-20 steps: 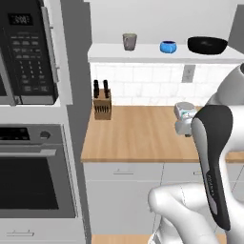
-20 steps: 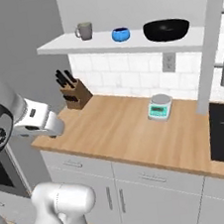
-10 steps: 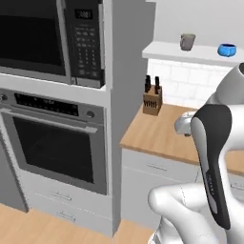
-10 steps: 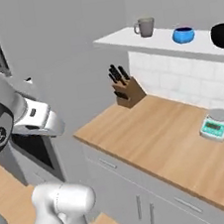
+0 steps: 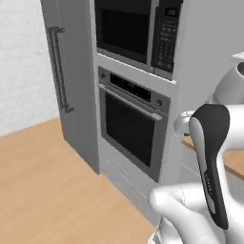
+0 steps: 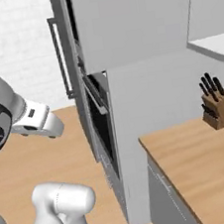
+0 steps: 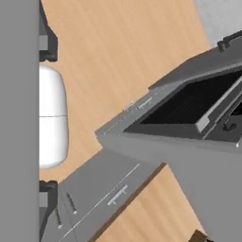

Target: Gather all objects into one cabinet and sort the glasses and bowls to opposite sides.

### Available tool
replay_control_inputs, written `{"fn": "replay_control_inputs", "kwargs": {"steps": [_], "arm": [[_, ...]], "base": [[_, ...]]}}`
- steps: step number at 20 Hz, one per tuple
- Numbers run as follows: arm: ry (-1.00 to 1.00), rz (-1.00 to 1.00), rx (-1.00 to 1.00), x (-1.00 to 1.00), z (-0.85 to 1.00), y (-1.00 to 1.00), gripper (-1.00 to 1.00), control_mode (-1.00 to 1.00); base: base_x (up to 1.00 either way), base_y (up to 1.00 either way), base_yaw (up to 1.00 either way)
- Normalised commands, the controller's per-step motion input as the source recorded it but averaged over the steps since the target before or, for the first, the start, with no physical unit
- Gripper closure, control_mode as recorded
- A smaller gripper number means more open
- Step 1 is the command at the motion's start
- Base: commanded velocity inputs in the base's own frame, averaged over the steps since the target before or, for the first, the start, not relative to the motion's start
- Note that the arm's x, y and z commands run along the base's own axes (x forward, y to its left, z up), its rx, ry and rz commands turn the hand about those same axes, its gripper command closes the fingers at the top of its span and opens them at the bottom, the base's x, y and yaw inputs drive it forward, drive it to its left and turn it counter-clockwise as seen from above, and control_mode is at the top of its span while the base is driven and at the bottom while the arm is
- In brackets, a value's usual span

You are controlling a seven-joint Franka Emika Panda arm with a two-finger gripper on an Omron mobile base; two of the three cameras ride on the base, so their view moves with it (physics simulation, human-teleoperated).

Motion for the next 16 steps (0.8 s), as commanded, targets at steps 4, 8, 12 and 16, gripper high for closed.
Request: {"fn": "replay_control_inputs", "kwargs": {"steps": [4,8,12,16], "arm": [[0.0,0.0,0.0,0.0,0.0,0.0,-1.0,1.0],[0.0,0.0,0.0,0.0,0.0,0.0,-1.0,1.0],[0.0,0.0,0.0,0.0,0.0,0.0,-1.0,1.0],[0.0,0.0,0.0,0.0,0.0,0.0,-1.0,1.0]], "base": [[0.0,0.0,0.99],[0.0,0.11,0.94],[-0.01,0.0,1.0],[0.0,0.03,0.97]]}}
